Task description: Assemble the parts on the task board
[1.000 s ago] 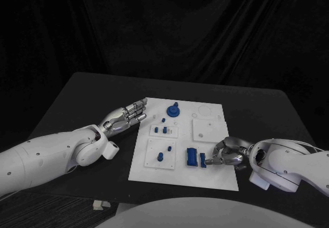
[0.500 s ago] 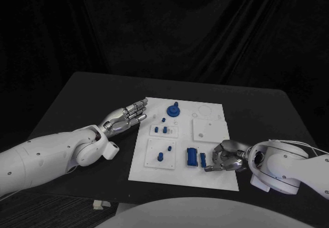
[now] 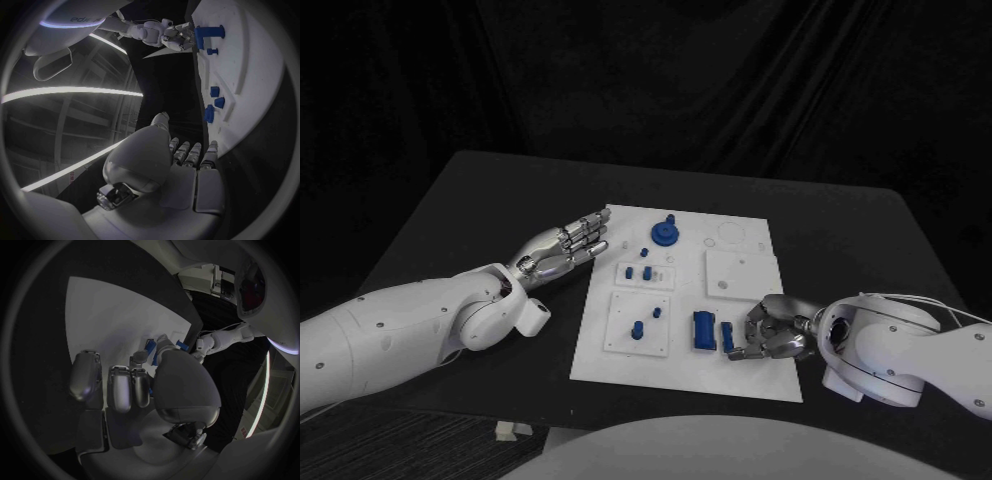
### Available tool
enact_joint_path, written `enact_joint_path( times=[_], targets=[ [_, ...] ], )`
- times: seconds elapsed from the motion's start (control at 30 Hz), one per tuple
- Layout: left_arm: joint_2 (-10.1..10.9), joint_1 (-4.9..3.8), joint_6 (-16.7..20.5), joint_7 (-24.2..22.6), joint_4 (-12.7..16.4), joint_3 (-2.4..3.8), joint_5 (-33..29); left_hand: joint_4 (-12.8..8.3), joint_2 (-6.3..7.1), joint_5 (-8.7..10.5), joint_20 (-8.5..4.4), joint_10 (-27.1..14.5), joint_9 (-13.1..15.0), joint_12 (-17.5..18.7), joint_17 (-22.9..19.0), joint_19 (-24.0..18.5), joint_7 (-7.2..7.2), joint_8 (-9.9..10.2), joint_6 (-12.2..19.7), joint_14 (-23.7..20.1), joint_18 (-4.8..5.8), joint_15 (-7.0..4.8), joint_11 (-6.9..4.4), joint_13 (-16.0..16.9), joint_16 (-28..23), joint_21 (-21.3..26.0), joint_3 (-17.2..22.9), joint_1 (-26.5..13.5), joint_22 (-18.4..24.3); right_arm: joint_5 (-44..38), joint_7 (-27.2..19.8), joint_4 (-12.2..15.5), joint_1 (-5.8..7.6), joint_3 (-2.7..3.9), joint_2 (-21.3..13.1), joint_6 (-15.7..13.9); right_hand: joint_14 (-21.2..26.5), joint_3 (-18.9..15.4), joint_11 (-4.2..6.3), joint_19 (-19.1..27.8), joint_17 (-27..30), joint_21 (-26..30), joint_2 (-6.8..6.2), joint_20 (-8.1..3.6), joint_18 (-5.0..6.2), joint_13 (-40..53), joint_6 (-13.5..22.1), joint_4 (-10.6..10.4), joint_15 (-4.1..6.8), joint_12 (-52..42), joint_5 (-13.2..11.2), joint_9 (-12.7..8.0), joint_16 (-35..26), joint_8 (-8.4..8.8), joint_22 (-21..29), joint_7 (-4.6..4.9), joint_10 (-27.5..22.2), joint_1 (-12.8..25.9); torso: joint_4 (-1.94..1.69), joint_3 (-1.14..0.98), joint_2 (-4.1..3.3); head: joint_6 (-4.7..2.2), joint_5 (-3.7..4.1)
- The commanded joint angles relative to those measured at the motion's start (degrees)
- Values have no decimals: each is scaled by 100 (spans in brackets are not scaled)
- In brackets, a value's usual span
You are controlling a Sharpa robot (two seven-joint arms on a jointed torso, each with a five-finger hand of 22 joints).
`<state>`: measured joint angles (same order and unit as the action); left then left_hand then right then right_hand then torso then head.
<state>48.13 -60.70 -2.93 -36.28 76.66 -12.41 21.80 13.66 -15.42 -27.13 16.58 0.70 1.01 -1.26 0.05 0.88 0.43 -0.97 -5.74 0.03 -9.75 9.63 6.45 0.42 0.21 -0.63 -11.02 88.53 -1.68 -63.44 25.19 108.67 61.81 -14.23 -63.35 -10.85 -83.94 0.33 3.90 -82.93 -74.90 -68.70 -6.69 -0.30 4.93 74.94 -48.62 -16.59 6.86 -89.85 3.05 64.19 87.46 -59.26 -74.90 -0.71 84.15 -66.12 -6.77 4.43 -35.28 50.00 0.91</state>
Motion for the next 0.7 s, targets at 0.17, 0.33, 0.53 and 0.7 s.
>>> enact_joint_path(
  times=[0.17,0.33,0.53,0.7],
  targets=[
    [-7,8,-67,-64,14,5,-25,10,1,-25,21,-2,7,-15,-5,4,37,-25,14,-3,-24,35,26,5,-21,-15,30,74,-10,-60,188,-74,-26,0,43,-71,-486,46,58,-10,-866,27,331,-61,-39,1506,-158,32,63,-15,-20,134,7,-128,-908,-18,585,83,-3,-2,8,0,-20],
    [-10,9,-76,-64,13,5,-25,10,1,-25,21,-2,7,-15,-5,4,37,-25,14,-3,-24,35,26,5,-21,-15,30,74,-10,-60,187,-112,-32,0,82,-102,-489,96,73,-12,-880,19,535,-73,-40,1506,-301,114,75,-15,-21,259,13,-246,-911,-33,585,-61,1,-3,6,0,-19],
    [-17,10,-85,-65,9,5,-25,39,-8,33,23,0,7,-18,-5,6,62,-24,0,-3,-20,44,45,6,-21,-16,34,33,-10,-60,192,-159,-42,0,135,-116,-492,112,88,-17,-893,6,674,-84,-43,1506,-492,206,87,-15,-22,406,18,-396,-914,-49,585,-198,-5,1,7,0,-20],
    [-20,11,-92,-62,5,5,-25,47,-10,41,23,0,7,-18,-5,6,63,-24,-1,-3,-20,46,48,6,-21,-16,33,23,-10,-60,204,-180,-59,0,168,-103,-492,111,95,-20,-894,-4,735,-91,-45,1506,-560,259,94,-15,-24,467,19,-452,-917,-57,585,-269,0,-1,4,0,-30]
  ],
)
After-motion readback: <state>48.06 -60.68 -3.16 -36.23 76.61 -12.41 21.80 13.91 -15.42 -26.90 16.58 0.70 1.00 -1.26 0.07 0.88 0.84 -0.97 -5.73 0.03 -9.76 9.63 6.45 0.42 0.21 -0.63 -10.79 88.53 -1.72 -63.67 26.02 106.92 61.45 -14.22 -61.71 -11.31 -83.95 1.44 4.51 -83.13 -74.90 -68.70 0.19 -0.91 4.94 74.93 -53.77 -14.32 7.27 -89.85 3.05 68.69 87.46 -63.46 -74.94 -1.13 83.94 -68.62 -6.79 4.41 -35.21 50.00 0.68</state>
